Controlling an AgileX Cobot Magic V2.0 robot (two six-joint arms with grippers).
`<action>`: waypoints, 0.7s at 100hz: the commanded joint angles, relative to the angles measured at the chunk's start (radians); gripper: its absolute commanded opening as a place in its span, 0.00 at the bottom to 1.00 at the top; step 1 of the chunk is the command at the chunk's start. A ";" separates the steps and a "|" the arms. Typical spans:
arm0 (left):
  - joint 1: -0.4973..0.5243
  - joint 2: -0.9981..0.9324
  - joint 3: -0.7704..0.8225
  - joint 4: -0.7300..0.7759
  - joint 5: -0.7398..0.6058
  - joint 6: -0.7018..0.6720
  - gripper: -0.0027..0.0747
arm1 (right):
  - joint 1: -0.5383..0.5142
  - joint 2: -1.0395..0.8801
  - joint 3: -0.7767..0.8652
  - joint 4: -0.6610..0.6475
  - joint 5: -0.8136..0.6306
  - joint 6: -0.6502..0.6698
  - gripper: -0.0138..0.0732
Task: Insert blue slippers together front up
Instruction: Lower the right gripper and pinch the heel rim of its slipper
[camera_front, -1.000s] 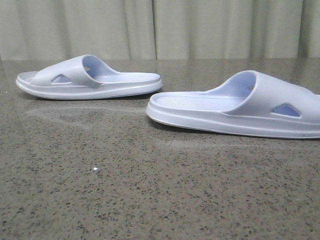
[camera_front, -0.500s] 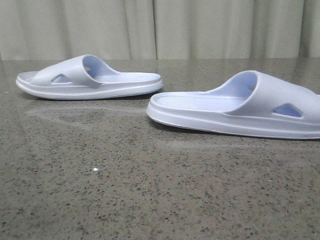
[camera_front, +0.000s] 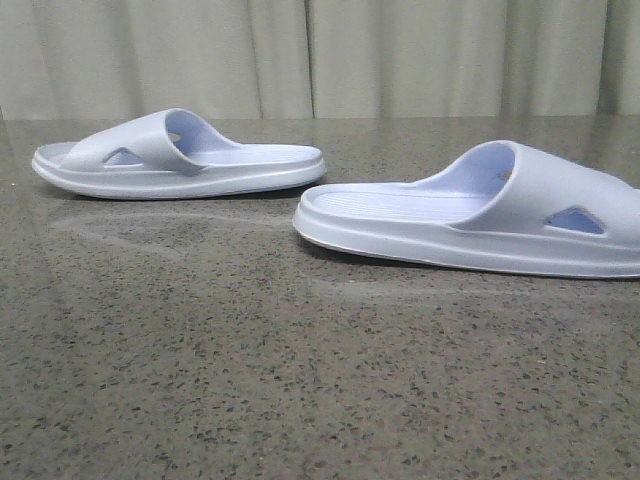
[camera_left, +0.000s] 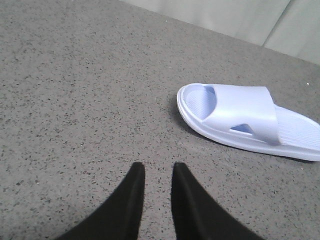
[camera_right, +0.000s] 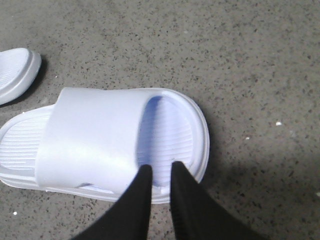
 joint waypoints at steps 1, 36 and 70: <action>0.003 0.024 -0.037 -0.077 -0.054 0.040 0.38 | -0.007 0.004 -0.048 0.004 -0.034 -0.018 0.38; 0.003 0.070 -0.043 -0.111 -0.033 0.045 0.57 | -0.009 0.116 -0.080 -0.024 -0.072 -0.032 0.49; 0.003 0.075 -0.054 -0.111 -0.015 0.064 0.57 | -0.009 0.320 -0.166 -0.024 -0.065 -0.044 0.49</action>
